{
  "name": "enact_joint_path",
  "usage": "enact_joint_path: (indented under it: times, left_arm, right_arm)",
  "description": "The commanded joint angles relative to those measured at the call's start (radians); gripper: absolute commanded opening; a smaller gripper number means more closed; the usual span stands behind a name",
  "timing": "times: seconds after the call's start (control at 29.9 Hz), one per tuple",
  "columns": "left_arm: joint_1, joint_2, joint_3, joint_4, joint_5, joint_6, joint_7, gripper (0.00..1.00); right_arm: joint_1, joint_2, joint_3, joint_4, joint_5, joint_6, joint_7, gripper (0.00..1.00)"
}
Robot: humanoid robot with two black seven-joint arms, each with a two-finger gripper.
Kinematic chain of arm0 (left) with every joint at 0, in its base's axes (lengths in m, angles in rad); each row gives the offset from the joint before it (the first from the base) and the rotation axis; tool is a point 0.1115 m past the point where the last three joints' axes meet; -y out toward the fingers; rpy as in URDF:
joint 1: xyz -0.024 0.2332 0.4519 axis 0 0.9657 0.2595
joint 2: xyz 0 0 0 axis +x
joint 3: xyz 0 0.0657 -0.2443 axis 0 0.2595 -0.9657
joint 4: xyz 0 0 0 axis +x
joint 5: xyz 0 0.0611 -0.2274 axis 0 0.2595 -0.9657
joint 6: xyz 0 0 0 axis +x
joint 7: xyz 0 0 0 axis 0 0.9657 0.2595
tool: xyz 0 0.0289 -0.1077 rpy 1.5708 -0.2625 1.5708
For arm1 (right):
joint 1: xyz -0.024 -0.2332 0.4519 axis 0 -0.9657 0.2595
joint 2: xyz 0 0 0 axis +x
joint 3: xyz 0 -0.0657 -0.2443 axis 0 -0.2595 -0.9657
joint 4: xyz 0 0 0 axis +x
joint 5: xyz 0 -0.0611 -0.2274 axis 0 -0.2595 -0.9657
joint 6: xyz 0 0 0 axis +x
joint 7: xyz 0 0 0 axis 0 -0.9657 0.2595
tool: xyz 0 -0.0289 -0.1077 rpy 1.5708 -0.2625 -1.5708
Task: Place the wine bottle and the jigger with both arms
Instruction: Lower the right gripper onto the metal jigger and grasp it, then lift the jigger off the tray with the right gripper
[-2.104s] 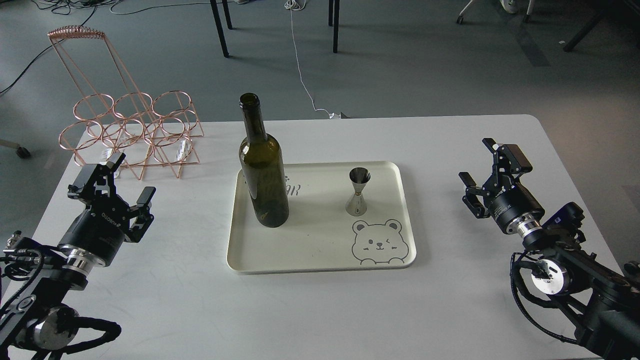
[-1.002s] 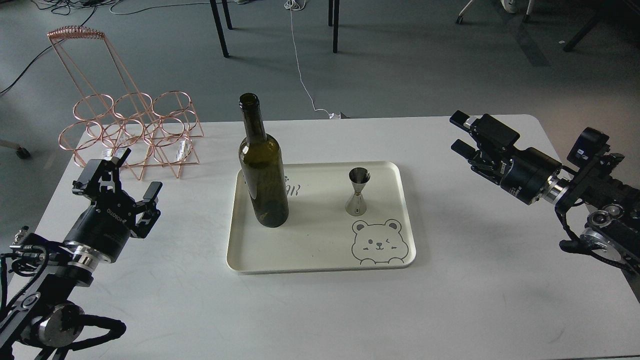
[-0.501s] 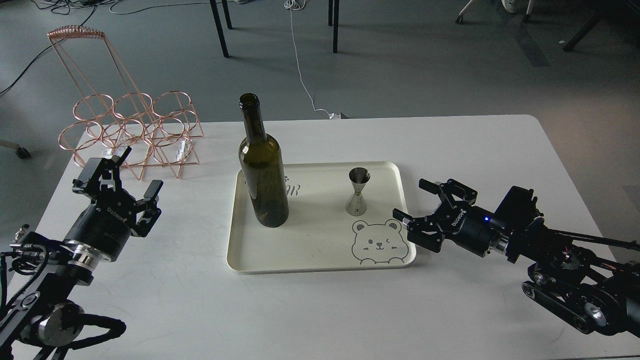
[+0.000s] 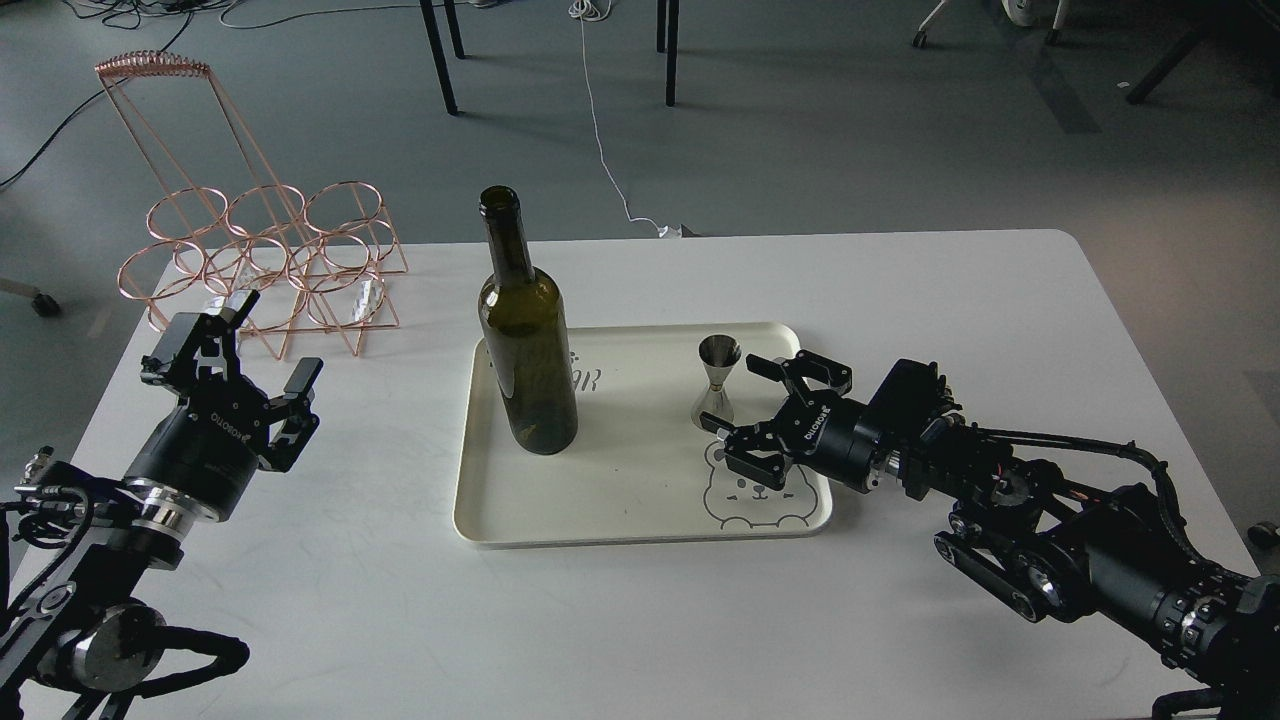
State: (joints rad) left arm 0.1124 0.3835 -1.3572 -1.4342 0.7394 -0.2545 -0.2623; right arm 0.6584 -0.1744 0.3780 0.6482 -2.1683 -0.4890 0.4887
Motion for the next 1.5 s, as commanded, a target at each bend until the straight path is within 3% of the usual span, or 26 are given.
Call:
enact_joint_path:
  times: [0.0,0.2,0.7,0.87,0.94,1.14,1.47]
  left_arm:
    - [0.0,0.0,0.0,0.0,0.0,0.0,0.0,0.98]
    - [0.0,0.0,0.0,0.0,0.0,0.0,0.0,0.98]
    - [0.0,-0.002,0.0,-0.009,0.001,-0.003,0.0,0.98]
    - [0.0,-0.002,0.0,-0.009,0.0,-0.003,0.0,0.98]
    - [0.0,-0.002,0.0,-0.009,0.0,-0.003,0.0,0.98]
    - [0.0,-0.002,0.0,-0.009,0.002,-0.003,0.0,0.98]
    - [0.0,0.001,-0.002,-0.015,0.002,-0.003,0.0,0.98]
  right_arm:
    - [0.01,0.026,0.001,-0.028,0.001,0.0,0.0,0.6]
    - [0.012,0.035,0.002,-0.031,0.002,0.0,0.0,0.42]
    - [0.043,0.076,0.007,-0.087,0.01,0.0,0.0,0.39]
    - [0.046,0.076,0.009,-0.087,0.016,0.0,0.0,0.17]
    - [0.046,0.076,0.012,-0.085,0.018,0.0,0.0,0.13]
    - [0.047,0.084,0.041,-0.062,0.024,0.0,0.0,0.13]
    - [0.009,-0.003,0.311,-0.002,0.071,0.0,0.0,0.14]
